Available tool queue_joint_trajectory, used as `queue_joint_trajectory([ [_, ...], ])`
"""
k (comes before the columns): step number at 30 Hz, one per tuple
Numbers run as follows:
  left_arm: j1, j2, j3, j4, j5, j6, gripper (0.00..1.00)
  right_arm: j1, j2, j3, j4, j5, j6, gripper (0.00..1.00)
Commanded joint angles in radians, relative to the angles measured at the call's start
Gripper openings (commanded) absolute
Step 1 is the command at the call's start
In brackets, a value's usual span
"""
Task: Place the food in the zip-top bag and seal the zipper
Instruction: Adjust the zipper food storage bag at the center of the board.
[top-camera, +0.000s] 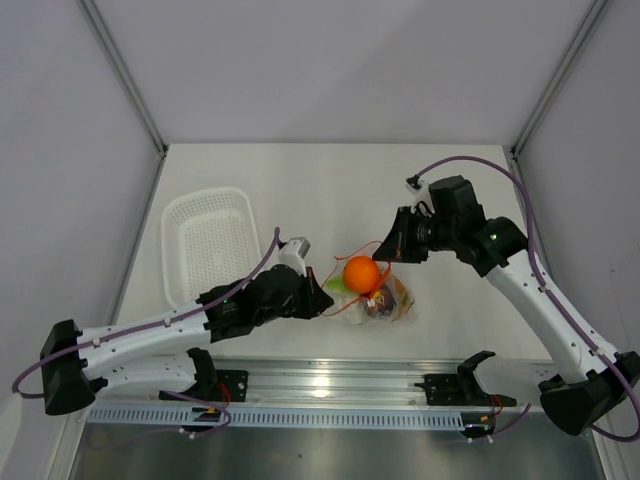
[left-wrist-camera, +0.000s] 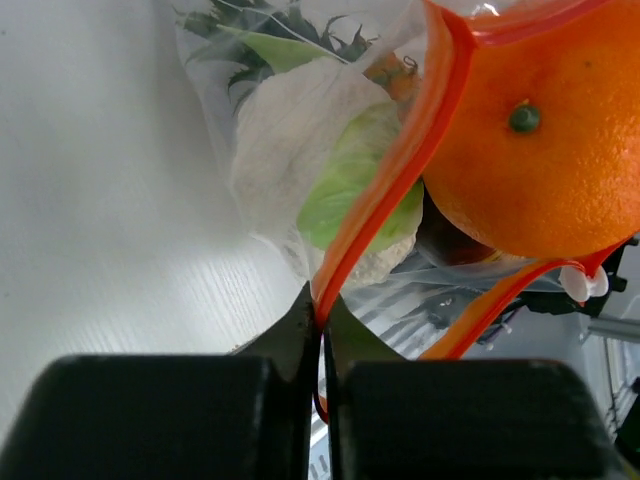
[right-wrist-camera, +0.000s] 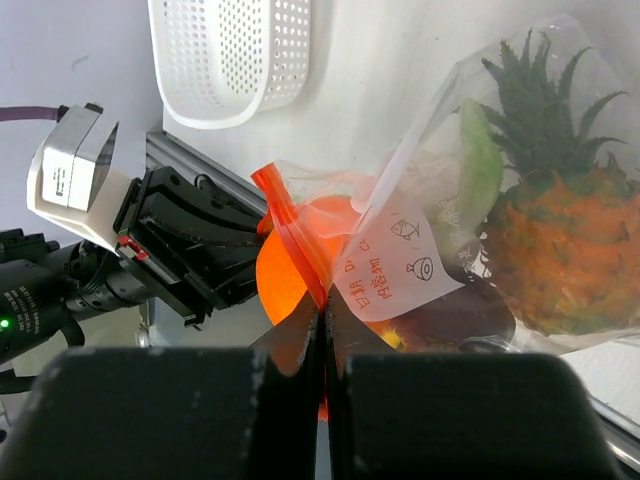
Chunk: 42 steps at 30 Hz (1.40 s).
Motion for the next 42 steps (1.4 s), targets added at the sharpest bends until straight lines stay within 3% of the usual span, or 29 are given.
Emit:
queue_joint_trajectory([
  [1, -0.006, 0.011, 0.049, 0.054, 0.046, 0.017, 0.0, 0.003, -0.029, 0.009, 0.027, -0.004, -0.022, 0.0],
  [7, 0.012, 0.027, 0.166, 0.037, 0.115, 0.083, 0.01, 0.016, 0.026, 0.041, -0.068, 0.187, -0.144, 0.0],
  [12, 0.035, 0.031, 0.279, 0.018, 0.201, 0.097, 0.01, 0.085, 0.056, 0.172, -0.173, 0.323, -0.213, 0.0],
  [17, 0.038, 0.04, 0.279, 0.011, 0.246, 0.079, 0.01, 0.123, 0.013, 0.201, -0.147, 0.251, -0.183, 0.0],
  [23, 0.08, 0.048, 0.119, 0.066, 0.256, 0.013, 0.01, 0.108, 0.039, -0.007, -0.027, 0.238, -0.167, 0.0],
  [26, 0.091, 0.04, 0.108, 0.058, 0.269, 0.009, 0.01, 0.105, 0.096, -0.028, -0.024, 0.252, -0.17, 0.0],
  [30, 0.069, -0.041, 0.14, -0.01, 0.157, 0.06, 0.01, 0.118, 0.077, 0.04, -0.025, 0.237, -0.163, 0.0],
  [31, 0.066, -0.074, 0.138, -0.024, 0.114, 0.06, 0.04, 0.117, 0.074, 0.07, -0.033, 0.232, -0.158, 0.0],
  [32, 0.066, -0.085, 0.123, -0.049, 0.103, 0.056, 0.28, 0.117, 0.073, 0.083, -0.036, 0.225, -0.152, 0.0],
  [35, 0.063, -0.108, 0.071, -0.055, 0.1, 0.036, 0.73, 0.118, 0.067, 0.1, -0.018, 0.174, -0.126, 0.0],
  [38, 0.058, -0.102, 0.008, -0.026, 0.126, 0.007, 0.84, 0.117, 0.063, 0.101, -0.001, 0.14, -0.103, 0.0],
  [42, 0.055, -0.089, -0.086, 0.058, 0.157, -0.021, 0.86, 0.117, 0.065, 0.109, -0.005, 0.137, -0.097, 0.0],
])
